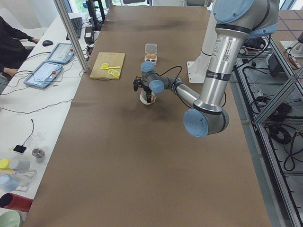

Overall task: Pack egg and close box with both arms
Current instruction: 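Close the left gripper on the brown egg inside the white bowl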

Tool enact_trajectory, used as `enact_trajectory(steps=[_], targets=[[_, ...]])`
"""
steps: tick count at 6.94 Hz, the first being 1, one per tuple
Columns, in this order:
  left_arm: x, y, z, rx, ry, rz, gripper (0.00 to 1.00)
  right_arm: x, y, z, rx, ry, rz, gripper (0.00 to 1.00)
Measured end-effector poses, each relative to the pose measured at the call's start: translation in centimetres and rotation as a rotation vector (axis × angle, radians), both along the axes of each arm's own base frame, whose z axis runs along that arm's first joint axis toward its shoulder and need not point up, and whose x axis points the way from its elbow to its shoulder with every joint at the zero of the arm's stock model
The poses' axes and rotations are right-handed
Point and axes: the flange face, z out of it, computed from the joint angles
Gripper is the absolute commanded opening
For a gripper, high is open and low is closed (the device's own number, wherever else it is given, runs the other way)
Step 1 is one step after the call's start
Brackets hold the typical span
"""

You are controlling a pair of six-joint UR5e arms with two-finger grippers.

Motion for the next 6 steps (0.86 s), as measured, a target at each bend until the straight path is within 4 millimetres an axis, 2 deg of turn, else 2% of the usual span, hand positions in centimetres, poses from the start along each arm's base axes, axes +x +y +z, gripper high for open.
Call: enact_trajectory(steps=[2, 4, 6], targets=[[0.0, 0.0, 0.1, 0.005, -0.007, -0.006, 0.66, 0.0, 0.0, 0.0, 0.0, 0.0, 0.0, 1.0], [-0.1, 0.1, -0.7, 0.012, 0.005, -0.008, 0.51, 0.0, 0.0, 0.0, 0.0, 0.0, 0.0, 1.0], [-0.7, 0.3, -1.7, 0.017, 0.019, -0.012, 0.46, 0.0, 0.0, 0.0, 0.0, 0.0, 0.0, 1.0]])
